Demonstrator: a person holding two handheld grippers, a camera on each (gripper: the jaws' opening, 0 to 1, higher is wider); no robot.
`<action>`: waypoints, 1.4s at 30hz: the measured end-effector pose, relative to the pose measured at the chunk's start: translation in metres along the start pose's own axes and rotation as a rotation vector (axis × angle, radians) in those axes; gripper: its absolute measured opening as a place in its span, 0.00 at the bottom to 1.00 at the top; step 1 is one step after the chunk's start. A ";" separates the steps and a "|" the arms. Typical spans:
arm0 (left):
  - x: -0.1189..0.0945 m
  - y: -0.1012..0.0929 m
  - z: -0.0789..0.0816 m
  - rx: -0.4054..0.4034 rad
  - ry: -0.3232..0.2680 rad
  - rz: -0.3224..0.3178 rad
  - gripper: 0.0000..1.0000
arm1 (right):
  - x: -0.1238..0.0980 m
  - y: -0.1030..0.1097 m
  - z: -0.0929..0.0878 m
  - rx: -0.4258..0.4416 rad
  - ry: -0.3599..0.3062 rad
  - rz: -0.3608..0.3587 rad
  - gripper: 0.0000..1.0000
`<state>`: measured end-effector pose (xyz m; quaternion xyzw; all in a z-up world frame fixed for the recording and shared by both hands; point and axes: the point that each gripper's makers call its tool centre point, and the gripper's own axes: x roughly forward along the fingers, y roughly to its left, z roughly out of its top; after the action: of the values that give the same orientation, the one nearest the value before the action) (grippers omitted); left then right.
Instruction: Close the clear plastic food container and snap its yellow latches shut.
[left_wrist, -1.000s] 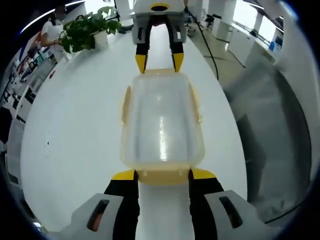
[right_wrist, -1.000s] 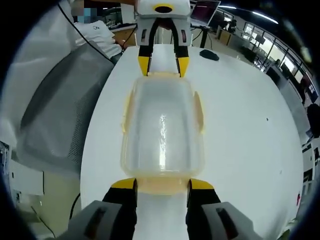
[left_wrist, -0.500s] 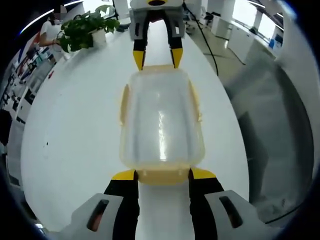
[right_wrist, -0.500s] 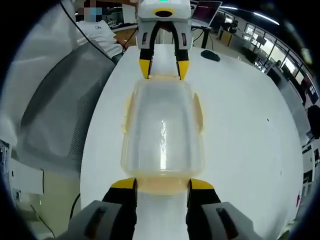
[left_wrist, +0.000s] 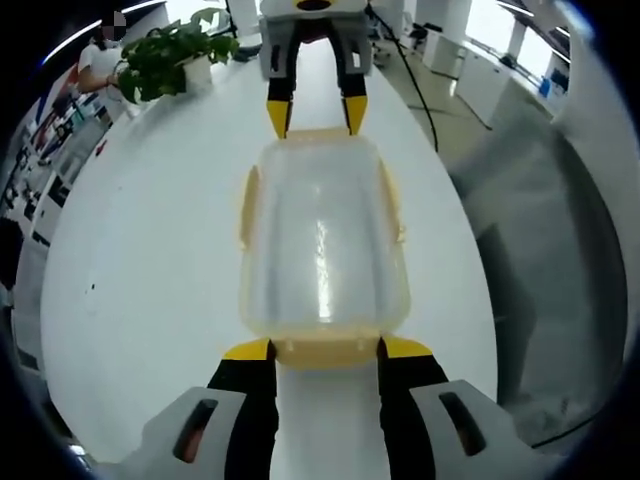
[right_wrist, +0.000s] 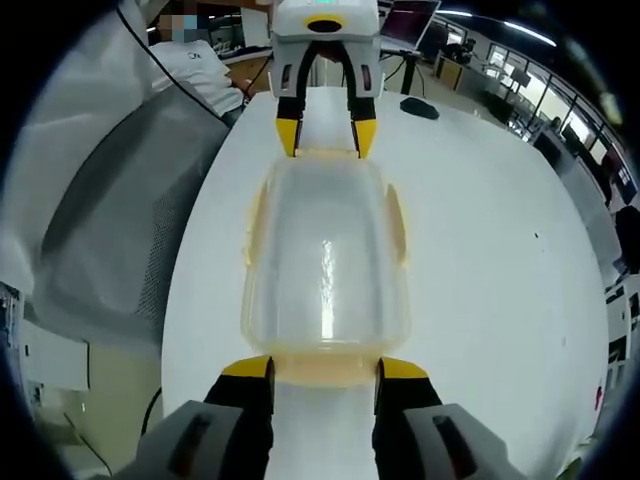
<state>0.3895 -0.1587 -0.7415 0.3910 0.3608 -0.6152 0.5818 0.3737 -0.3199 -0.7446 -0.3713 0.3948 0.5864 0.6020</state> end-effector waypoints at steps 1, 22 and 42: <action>0.000 0.000 0.000 0.000 0.001 0.001 0.37 | 0.001 0.000 0.001 0.003 0.003 -0.002 0.37; -0.002 -0.004 -0.014 -0.021 -0.013 0.001 0.37 | 0.009 -0.001 0.003 -0.012 0.026 -0.032 0.42; -0.026 -0.006 -0.027 -0.174 -0.081 0.030 0.43 | -0.024 -0.001 -0.004 0.058 -0.016 -0.069 0.39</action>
<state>0.3854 -0.1228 -0.7301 0.3191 0.3834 -0.5879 0.6368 0.3744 -0.3333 -0.7239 -0.3623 0.3937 0.5567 0.6354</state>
